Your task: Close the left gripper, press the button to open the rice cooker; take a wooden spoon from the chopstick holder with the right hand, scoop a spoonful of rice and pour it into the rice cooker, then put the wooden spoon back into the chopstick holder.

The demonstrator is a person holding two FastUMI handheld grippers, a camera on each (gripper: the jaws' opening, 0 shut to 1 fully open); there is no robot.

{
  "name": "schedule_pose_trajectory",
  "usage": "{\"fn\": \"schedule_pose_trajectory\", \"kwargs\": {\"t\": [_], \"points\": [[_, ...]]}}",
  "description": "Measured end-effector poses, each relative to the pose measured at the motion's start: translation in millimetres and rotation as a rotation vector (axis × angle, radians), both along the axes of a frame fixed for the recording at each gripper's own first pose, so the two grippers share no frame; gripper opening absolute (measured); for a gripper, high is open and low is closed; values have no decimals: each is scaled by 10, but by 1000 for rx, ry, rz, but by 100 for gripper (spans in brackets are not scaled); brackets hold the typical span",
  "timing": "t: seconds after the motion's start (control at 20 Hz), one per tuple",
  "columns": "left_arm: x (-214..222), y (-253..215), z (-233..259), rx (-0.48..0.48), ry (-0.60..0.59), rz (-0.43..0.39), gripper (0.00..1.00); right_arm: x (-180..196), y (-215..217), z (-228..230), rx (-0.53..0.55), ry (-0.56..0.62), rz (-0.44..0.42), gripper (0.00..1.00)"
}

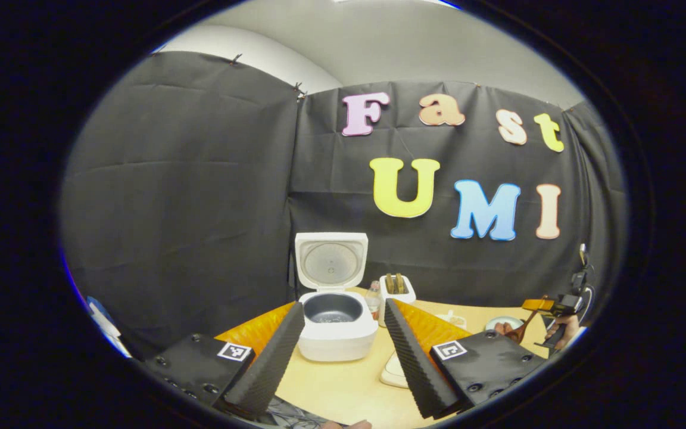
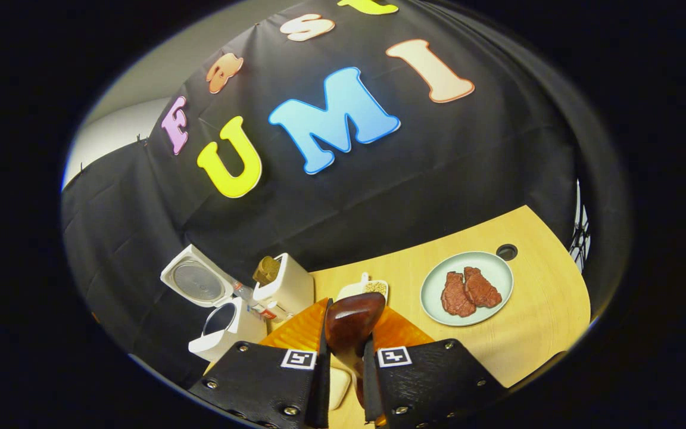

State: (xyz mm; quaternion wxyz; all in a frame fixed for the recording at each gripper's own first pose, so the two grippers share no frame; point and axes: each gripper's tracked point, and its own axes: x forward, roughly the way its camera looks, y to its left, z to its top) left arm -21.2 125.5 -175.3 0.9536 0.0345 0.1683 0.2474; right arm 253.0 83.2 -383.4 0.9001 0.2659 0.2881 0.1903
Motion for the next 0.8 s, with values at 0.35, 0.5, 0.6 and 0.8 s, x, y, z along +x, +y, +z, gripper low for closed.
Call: {"fn": "schedule_pose_trajectory", "kwargs": {"t": [0.35,0.5,0.6,0.8], "points": [[90,-186,-70,70,105,42,99,141,17,-737,15,111,3,23],[211,-254,-52,81,109,28,97,6,-4,-1012,0,183,-1,23],[324,-316,-82,73,108,2,95,-125,-57,-1101,12,240,-2,23],[557,-455,-42,69,85,-63,97,-314,-227,-1017,20,241,-23,30]]}}
